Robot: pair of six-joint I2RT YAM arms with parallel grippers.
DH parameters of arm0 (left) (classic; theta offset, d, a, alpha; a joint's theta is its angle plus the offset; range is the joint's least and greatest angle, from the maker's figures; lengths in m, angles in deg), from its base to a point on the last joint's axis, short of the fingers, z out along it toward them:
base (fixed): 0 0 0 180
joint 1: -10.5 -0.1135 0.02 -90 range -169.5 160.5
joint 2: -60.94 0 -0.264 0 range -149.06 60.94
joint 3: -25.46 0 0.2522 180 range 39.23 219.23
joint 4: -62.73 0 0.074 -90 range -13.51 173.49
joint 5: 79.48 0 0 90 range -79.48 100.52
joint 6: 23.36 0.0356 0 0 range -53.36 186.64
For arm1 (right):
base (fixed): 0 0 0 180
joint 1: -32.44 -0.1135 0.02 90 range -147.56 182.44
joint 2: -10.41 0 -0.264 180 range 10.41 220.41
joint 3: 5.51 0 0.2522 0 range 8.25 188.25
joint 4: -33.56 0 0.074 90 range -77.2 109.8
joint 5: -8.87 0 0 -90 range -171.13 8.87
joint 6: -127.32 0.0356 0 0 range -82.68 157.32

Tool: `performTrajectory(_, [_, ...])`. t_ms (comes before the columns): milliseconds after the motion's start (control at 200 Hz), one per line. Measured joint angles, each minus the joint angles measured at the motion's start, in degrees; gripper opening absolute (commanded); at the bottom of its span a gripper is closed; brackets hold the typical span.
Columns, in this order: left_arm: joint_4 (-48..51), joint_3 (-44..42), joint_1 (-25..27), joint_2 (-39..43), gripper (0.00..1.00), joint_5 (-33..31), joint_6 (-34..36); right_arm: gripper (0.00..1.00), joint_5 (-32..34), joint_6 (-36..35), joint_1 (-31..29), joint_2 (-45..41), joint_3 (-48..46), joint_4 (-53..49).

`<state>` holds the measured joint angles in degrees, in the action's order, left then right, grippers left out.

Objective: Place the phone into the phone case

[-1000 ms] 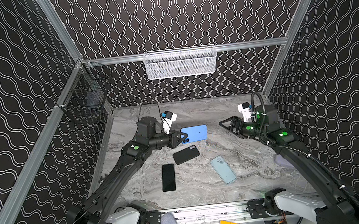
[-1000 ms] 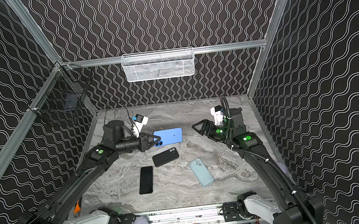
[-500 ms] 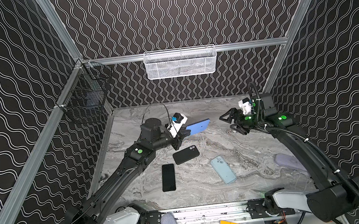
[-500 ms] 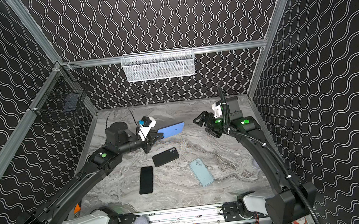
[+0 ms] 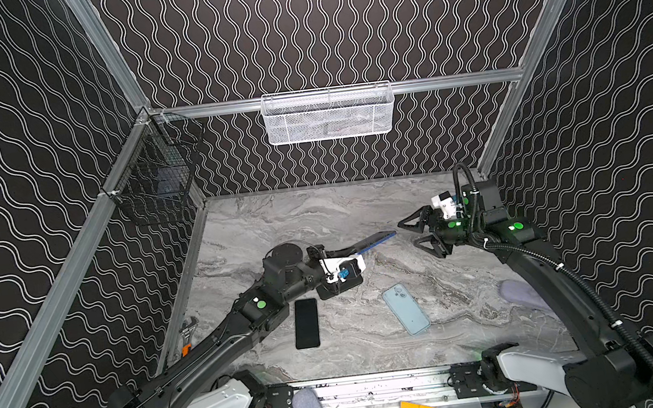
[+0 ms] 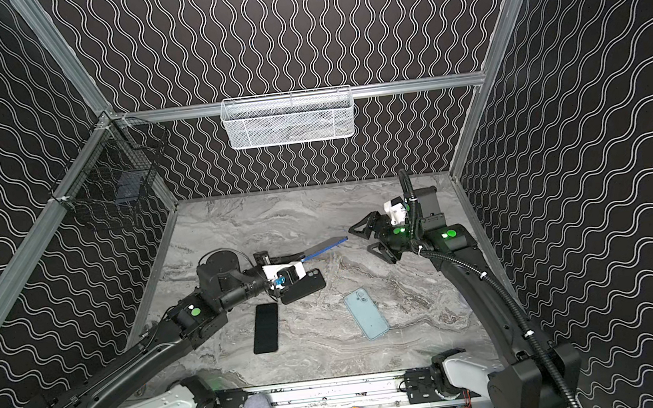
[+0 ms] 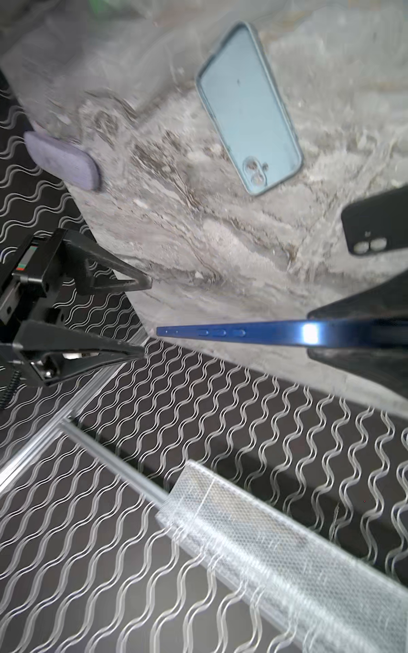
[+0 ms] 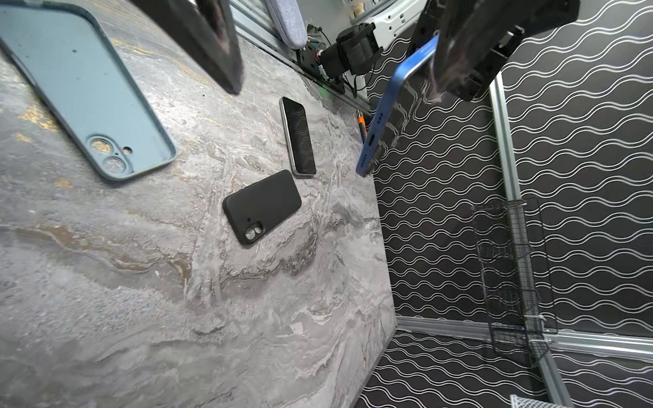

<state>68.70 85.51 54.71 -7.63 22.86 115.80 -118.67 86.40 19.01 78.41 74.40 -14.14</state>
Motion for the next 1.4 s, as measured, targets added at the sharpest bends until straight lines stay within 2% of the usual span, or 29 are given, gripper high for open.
performTrajectory(200, [-5.33, -2.16, 2.73, -0.17, 0.00, -5.95, 10.36, 0.86, -2.75, 1.70, 0.00, 0.17, -0.42, 3.02])
performTrajectory(651, [-17.27, -5.40, 6.56, -4.52, 0.00, -15.04, 24.70, 0.76, -10.51, 16.26, -0.02, 3.78, -5.07, 17.53])
performTrajectory(921, [-22.01, -5.35, 8.02, -6.75, 0.00, -17.18, 26.16, 0.66, -11.76, 23.17, -0.04, 4.55, -7.45, 27.23])
performTrajectory(1216, [-23.34, -5.20, 8.85, -7.69, 0.00, -17.86, 26.67, 0.44, -11.98, 28.09, -0.07, 6.62, -10.38, 35.95])
performTrajectory(1396, [-23.45, -5.53, 8.98, -7.85, 0.00, -17.99, 27.69, 0.34, -11.98, 29.49, -0.07, 7.98, -9.97, 38.40])
